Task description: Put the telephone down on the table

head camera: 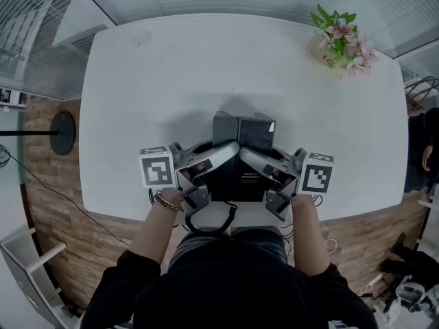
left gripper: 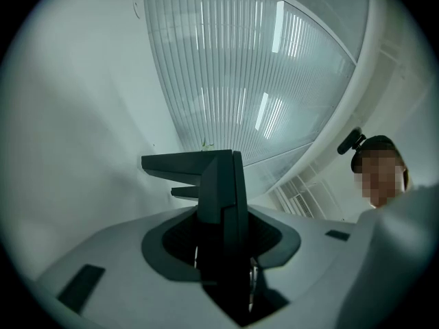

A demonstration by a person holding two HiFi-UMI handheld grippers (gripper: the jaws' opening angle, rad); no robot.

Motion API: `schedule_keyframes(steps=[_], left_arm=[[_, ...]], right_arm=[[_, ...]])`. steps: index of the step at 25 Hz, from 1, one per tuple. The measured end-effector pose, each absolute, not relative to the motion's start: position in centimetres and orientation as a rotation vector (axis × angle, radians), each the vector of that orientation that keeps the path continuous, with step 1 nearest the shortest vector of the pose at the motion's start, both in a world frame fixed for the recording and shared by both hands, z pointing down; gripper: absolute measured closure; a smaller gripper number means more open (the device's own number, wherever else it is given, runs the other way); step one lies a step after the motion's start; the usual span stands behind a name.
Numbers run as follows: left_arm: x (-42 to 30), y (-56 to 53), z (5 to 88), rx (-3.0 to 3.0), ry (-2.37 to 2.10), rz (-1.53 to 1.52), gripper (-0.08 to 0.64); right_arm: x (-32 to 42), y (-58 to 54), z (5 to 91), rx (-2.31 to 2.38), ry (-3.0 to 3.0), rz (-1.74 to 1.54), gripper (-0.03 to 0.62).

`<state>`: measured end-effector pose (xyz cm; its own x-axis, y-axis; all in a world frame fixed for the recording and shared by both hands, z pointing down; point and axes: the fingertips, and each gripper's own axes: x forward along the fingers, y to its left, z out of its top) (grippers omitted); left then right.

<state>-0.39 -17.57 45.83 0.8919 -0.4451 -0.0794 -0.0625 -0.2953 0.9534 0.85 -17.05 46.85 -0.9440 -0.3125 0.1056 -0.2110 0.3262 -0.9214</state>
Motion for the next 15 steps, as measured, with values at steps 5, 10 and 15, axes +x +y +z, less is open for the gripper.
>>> schedule_keyframes(steps=[5,10,15], left_arm=[[-0.54,-17.54,46.34,1.822,-0.387,-0.387,0.39],[-0.67,-17.54,46.42,1.805,-0.386,-0.379,0.388],[-0.63,-17.32,46.51,1.759,-0.392,-0.378,0.383]], right_arm=[[0.77,-16.99,47.29,-0.5,2.472,-1.724,0.402],[0.64,-17.0,47.37,-0.504,2.467,-1.734,0.403],[0.6,-17.02,47.35,-0.503,2.453,-1.746,0.405]])
